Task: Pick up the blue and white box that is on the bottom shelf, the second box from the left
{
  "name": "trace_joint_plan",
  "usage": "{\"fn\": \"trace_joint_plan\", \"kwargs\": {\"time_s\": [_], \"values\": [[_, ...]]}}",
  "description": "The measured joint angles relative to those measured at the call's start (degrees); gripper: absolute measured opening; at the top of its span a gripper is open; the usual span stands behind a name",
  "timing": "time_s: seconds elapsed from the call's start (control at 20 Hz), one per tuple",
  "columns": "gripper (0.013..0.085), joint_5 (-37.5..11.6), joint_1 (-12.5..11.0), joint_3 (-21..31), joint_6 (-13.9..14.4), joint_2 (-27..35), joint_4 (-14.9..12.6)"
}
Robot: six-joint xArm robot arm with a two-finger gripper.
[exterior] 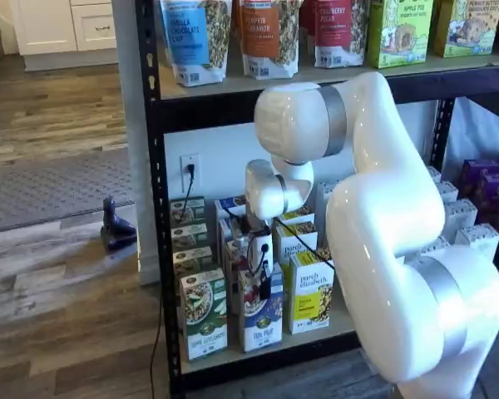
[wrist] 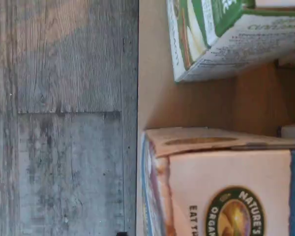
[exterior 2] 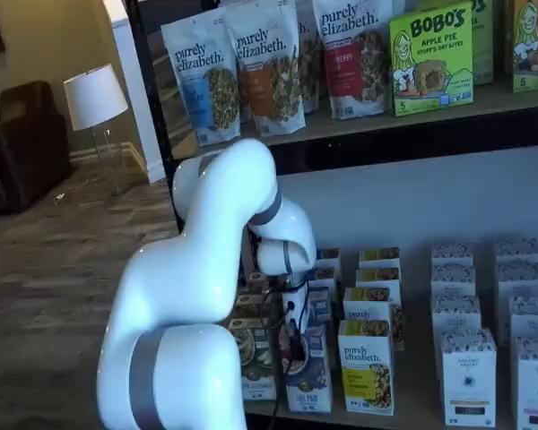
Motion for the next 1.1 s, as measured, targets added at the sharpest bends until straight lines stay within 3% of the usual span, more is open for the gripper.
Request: {"fn": "trace_joint_plan", "kwargs": {"time_s": [0.05,0.2,0.3,1.0,1.1], "values": [[0.0850,0.00,0.00,0.01,-0.10,0.00,0.11],[0.0730,0.49,-0.09,-0.01,-0.57,-0.10,0.59],[0.0690,0.58,-0.19,0.23,-0.32,-0.28,0.18],[0.0690,-0.23,-0.17,1.33,-0.04,-0.67,-0.14],[0.0650,-0.30,-0.03,1.07,-0.18,-0.47,0.19]]}}
